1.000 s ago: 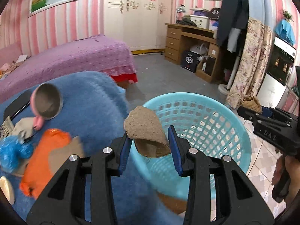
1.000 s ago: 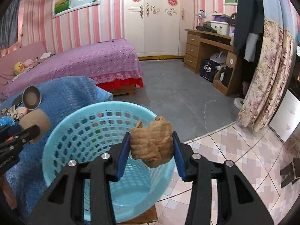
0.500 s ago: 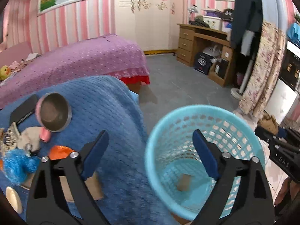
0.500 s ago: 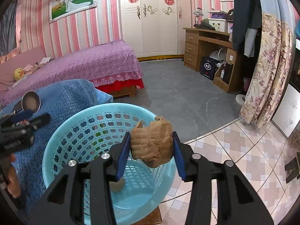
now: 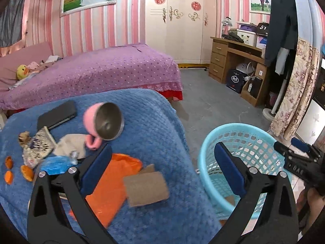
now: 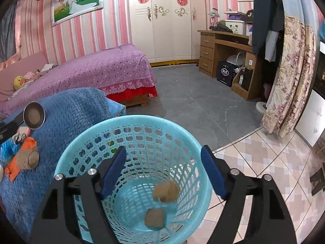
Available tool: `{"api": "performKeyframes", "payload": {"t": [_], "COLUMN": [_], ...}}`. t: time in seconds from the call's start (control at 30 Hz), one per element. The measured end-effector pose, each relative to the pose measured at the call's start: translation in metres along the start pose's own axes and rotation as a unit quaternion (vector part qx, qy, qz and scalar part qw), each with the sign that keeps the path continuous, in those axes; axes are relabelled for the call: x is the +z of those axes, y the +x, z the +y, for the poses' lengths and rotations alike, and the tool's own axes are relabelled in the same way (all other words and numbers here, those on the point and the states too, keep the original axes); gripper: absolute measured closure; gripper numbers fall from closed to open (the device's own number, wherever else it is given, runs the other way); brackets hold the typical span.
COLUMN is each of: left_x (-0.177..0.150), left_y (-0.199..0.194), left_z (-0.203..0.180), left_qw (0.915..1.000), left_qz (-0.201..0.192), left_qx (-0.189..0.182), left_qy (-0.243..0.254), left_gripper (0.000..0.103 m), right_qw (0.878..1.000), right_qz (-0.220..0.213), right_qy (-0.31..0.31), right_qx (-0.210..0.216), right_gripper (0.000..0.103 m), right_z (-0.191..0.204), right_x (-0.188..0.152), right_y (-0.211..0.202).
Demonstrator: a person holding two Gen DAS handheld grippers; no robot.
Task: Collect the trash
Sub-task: 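Grasp the white round lid with the left gripper while the right grasps the cardboard tube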
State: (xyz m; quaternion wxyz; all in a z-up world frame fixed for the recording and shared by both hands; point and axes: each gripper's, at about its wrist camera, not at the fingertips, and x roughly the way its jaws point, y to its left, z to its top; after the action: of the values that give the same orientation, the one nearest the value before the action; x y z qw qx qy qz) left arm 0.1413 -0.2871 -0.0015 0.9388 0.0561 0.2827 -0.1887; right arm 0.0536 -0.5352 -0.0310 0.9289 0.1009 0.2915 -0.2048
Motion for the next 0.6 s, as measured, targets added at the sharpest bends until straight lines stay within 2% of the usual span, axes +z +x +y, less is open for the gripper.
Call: {"api": "performKeyframes", "payload": {"t": [0.03, 0.17, 0.43, 0.6], "left_x": [-0.001, -0.005, -0.024, -0.046], "left_y": [-0.005, -0.026, -0.064, -0.079], "left_z": [0.004, 0.025, 0.097, 0.147], "left_qw": [1.0, 0.9994, 0.9977, 0.9962], "left_qz": [-0.003, -0.018, -0.02, -0.002], "left_qx": [0.005, 0.028, 0.064, 0.081], "left_qy": [0.002, 0.01, -0.007, -0.032], "left_gripper": [0.006, 0.006, 0.006, 0.006], "right_qw": [1.0, 1.0, 0.999, 0.999], "right_qz": [-0.003, -0.018, -0.032, -0.033], "right_qy": [0.004, 0.019, -0.006, -0.027], "right_qx": [0.0, 0.002, 0.007, 0.028], "right_gripper": [0.015, 0.009, 0.008, 0.008], "right_z": [0.0, 0.008, 0.05, 0.086], "right_x": [0.001, 0.003, 0.001, -0.005], "right_y": [-0.001, -0.012, -0.03, -0.041]}}
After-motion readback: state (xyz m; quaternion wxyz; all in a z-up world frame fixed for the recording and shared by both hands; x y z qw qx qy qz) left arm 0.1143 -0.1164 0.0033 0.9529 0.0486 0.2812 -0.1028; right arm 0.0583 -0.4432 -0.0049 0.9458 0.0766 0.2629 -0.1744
